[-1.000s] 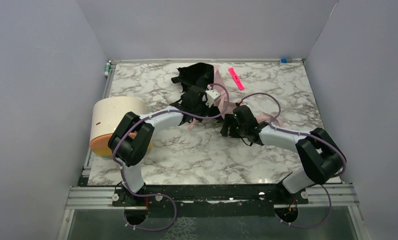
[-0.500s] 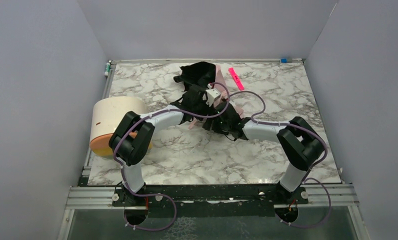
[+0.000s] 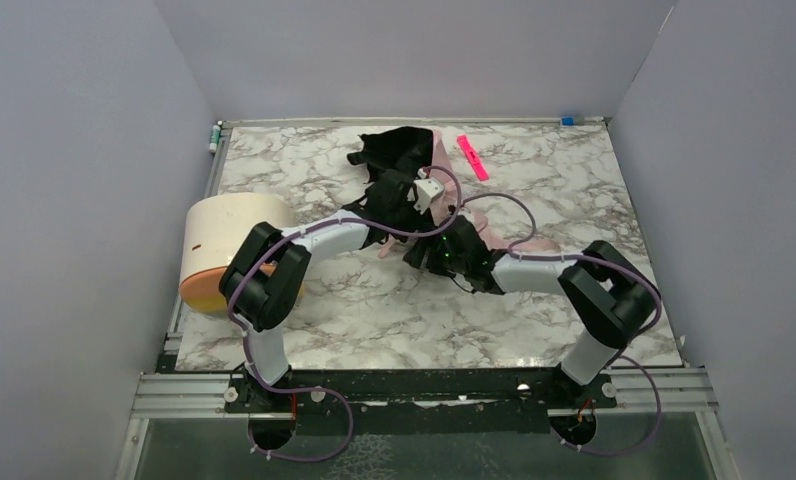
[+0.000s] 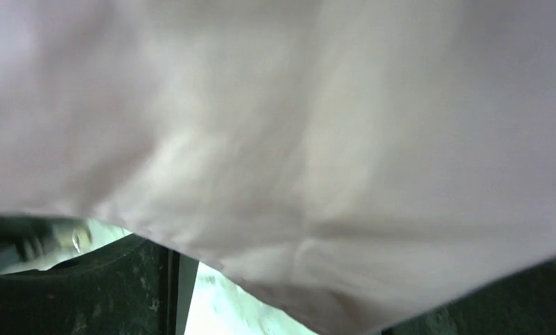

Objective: Put away the umbrella

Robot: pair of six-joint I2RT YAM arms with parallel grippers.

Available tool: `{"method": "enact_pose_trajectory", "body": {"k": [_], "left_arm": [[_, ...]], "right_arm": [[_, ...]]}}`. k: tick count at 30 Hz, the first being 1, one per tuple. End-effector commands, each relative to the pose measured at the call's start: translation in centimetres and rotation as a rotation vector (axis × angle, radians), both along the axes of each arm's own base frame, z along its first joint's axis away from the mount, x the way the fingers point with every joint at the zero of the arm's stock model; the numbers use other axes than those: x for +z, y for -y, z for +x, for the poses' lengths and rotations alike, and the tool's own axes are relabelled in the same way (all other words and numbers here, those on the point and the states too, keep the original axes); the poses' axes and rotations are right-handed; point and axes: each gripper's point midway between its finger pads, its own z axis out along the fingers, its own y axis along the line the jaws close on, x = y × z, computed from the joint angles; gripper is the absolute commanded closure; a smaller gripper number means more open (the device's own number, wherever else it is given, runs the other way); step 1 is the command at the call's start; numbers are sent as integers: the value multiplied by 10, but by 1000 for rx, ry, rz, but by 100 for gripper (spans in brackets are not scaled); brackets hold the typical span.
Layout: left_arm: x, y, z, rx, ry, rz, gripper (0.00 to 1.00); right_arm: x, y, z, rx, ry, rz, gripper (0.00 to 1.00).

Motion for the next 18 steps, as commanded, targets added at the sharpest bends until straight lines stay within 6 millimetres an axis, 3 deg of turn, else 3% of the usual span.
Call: {"method": "enact_pose_trajectory", "body": {"k": [1, 7, 11, 15, 18], "left_arm": [[-7, 12, -10, -51, -21, 15, 100], [-9, 12, -9, -50, -24, 18, 100], [-11, 12, -9, -51, -32, 19, 100], [-11, 12, -10, -51, -32, 20, 100], [-11, 13, -10, -55, -36, 17, 100]], "right_arm": [[2, 13, -53, 173, -6, -33, 27], [36, 55, -92, 209, 15, -91, 28], [57, 98, -99, 93, 27, -198, 32], [51, 155, -105, -123, -41, -374, 49], [43, 177, -106, -200, -61, -464, 60]]}}
